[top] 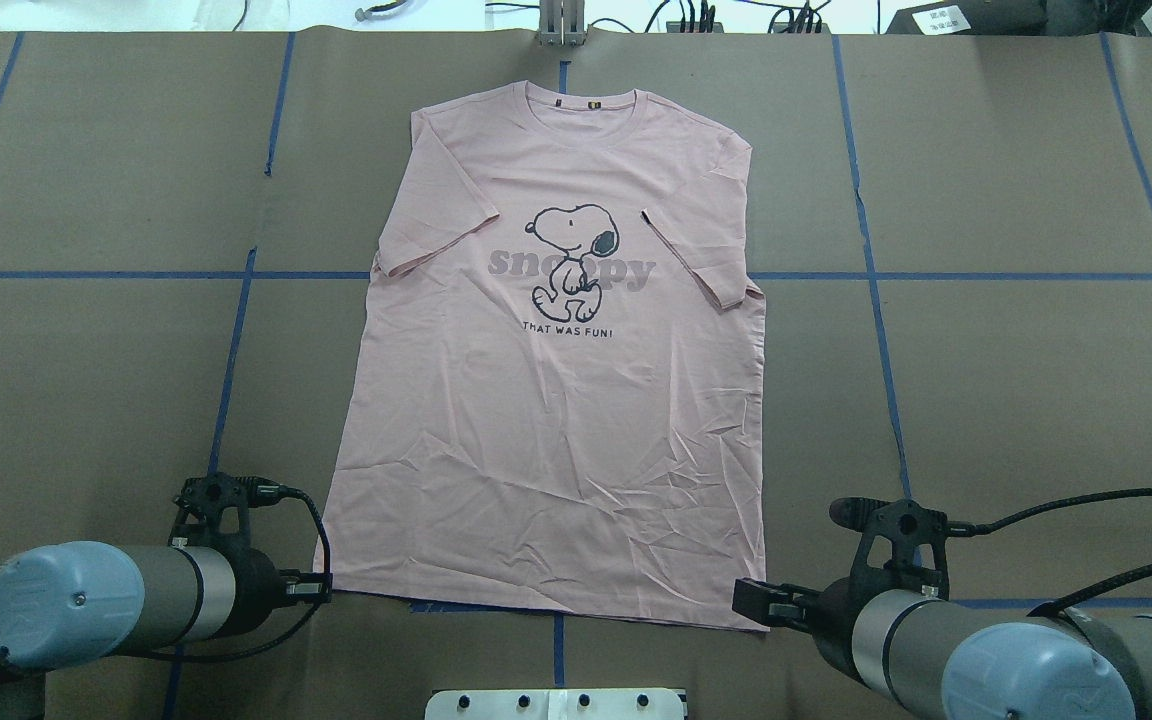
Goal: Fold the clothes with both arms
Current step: 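Lower both grippers to the shirt hem corners nearest the robot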
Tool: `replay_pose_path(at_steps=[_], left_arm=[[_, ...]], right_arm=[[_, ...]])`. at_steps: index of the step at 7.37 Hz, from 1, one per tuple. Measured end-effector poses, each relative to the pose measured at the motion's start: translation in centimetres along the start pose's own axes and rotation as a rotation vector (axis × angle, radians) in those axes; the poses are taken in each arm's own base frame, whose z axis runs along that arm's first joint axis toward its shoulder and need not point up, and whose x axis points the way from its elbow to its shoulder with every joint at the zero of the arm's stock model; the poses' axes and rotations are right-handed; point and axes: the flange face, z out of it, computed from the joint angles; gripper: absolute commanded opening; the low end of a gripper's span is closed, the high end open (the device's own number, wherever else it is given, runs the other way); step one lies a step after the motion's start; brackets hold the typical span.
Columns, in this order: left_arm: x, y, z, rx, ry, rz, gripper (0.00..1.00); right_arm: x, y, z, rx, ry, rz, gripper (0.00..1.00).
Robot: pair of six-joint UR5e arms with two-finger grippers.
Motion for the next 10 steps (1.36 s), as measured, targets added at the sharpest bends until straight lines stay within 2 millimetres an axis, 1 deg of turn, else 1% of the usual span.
replay_pose_path(at_steps=[1,2,4,5,7,10], left_arm=[[0.1,0.0,-0.2,0.001,0.004,0.001,0.00],[0.3,0.0,-0.4,0.001,0.010,0.001,0.00],[0.8,-0.1,-0.6,0.002,0.021,0.002,0.00],[1.1,-0.1,-0.7,0.002,0.027,0.002,0.00],[1.3,-0.1,-0.9,0.003,0.032,0.003,0.00],[1.4,-0.1,-1.0,0.003,0.035,0.003,0.00]], right_arm=[[-0.1,0.4,0.1,0.001,0.000,0.004,0.55],[-0.2,1.4,0.4,-0.001,0.007,0.037,0.55],[-1.1,4.3,1.3,0.013,0.049,0.113,0.58],[-1.4,5.0,2.1,0.032,0.066,0.118,0.59],[-1.5,5.7,3.9,0.057,0.091,0.114,0.59],[-1.7,5.7,5.5,0.104,0.102,0.108,0.57]])
